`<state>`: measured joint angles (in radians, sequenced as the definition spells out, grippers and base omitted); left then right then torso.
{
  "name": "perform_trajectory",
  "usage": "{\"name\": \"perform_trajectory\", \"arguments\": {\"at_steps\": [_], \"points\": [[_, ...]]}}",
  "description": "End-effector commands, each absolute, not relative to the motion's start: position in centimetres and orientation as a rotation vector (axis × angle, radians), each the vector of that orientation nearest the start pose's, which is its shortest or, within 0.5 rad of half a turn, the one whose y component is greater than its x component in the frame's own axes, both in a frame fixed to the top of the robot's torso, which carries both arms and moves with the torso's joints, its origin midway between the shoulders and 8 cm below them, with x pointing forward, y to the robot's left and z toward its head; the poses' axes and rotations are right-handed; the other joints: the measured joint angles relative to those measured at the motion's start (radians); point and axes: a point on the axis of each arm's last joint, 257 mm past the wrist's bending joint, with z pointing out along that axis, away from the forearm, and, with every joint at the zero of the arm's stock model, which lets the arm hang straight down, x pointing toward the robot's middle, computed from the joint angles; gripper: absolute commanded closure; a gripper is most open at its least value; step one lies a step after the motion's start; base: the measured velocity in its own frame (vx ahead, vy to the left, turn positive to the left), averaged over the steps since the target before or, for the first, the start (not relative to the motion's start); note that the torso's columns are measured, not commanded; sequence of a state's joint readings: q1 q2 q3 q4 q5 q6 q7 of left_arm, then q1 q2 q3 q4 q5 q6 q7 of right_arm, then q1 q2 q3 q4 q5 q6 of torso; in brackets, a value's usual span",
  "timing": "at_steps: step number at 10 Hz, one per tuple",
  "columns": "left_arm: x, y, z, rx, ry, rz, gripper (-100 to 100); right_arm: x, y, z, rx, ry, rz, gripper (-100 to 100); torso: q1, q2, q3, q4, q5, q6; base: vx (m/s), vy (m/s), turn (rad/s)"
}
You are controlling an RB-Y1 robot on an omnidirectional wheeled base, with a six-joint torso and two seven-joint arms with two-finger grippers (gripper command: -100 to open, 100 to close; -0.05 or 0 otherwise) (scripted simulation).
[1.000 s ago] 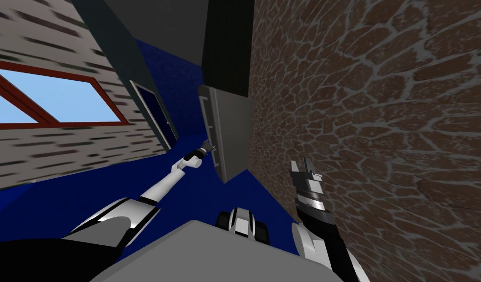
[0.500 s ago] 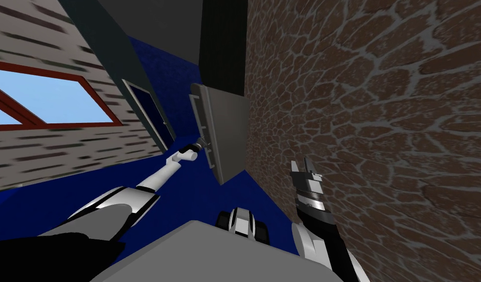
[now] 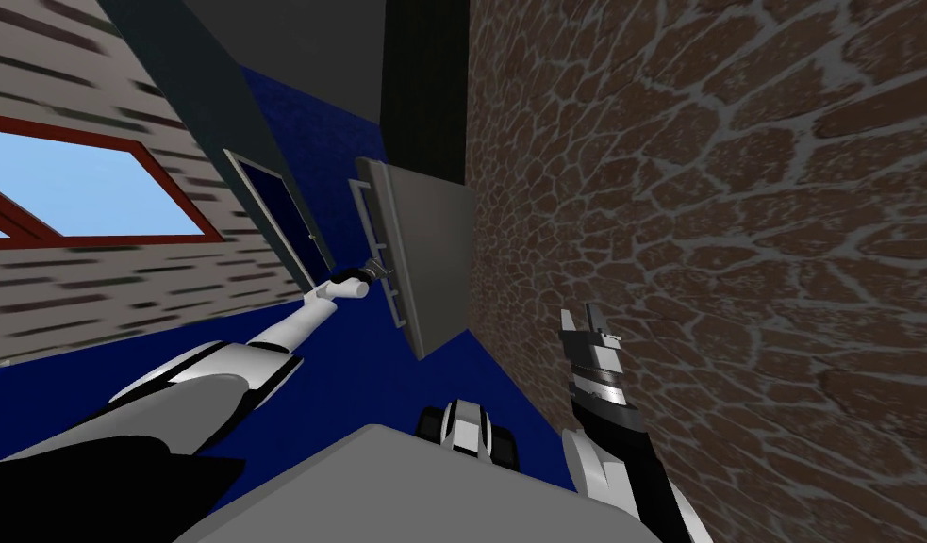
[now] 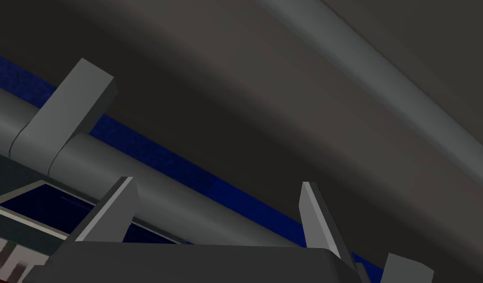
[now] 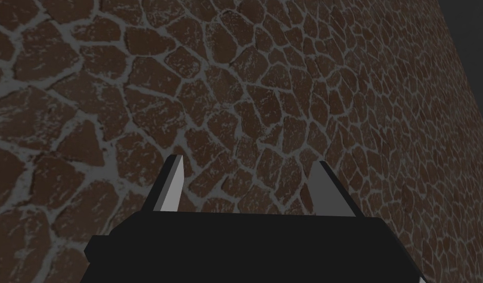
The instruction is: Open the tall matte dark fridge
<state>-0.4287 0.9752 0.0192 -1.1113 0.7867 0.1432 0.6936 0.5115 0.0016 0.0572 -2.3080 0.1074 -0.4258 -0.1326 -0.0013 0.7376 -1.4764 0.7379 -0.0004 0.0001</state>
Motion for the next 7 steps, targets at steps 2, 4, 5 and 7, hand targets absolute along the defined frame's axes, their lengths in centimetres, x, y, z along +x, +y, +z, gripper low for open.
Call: {"name": "perform_trajectory", "arguments": {"at_steps": [2,4,5,7], "points": [[59.9,63.9,-0.5,-1.726,0.515,-1.407,-100,35.4,-25.1,1.8,0.701,0.679,1.393,0,0.005,0.0,0.0,0.002,0.0,0.0,0.047,-0.099,-0.009],[59.1,66.2,-0.3,-1.758,0.462,-1.38,-100,35.4,-25.1,1.8,0.701,0.679,1.393,0,0.007,-0.006,-0.004,0.003,-0.002,0.003,0.052,-0.07,0.003],[59.1,66.2,-0.3,-1.758,0.462,-1.38,-100,35.4,-25.1,1.8,0.701,0.679,1.393,0,0.009,-0.009,-0.007,0.003,-0.003,0.004,0.041,-0.052,-0.005],[58.4,67.9,0.3,-1.776,0.419,-1.366,-100,35.4,-25.1,1.8,0.701,0.679,1.393,0,0.008,-0.011,-0.008,0.002,-0.003,0.005,0.04,-0.054,0.006]]}}
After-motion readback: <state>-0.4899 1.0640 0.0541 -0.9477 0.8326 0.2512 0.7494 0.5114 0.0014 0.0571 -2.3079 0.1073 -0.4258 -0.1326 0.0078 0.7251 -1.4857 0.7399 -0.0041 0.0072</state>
